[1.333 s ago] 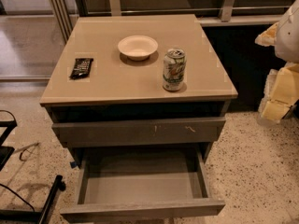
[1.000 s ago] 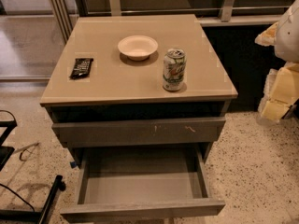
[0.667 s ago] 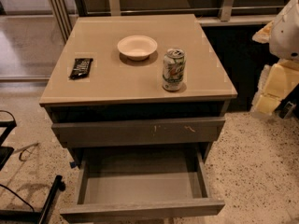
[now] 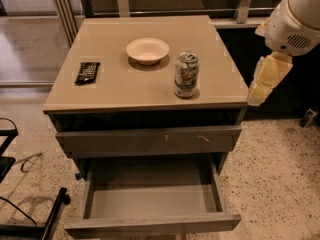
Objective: Place 7up can into middle drawer
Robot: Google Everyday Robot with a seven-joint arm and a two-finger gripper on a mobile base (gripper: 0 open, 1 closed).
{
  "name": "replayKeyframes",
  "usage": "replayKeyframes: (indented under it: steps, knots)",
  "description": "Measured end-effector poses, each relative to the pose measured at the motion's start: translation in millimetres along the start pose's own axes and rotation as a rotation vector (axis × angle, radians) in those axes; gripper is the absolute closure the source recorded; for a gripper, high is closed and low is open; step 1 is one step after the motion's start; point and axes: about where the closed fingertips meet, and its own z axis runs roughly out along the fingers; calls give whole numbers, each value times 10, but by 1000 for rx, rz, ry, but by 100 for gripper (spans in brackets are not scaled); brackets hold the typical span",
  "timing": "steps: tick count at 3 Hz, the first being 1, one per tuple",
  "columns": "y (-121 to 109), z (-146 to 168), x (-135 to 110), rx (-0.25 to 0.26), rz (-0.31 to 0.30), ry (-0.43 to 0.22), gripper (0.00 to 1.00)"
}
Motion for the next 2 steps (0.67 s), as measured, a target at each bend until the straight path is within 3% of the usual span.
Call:
replayKeyframes:
  steps: [1, 2]
  knots:
    - [-297, 198, -176, 10, -1, -45, 0]
    - [-412, 381, -344, -17, 14, -122, 0]
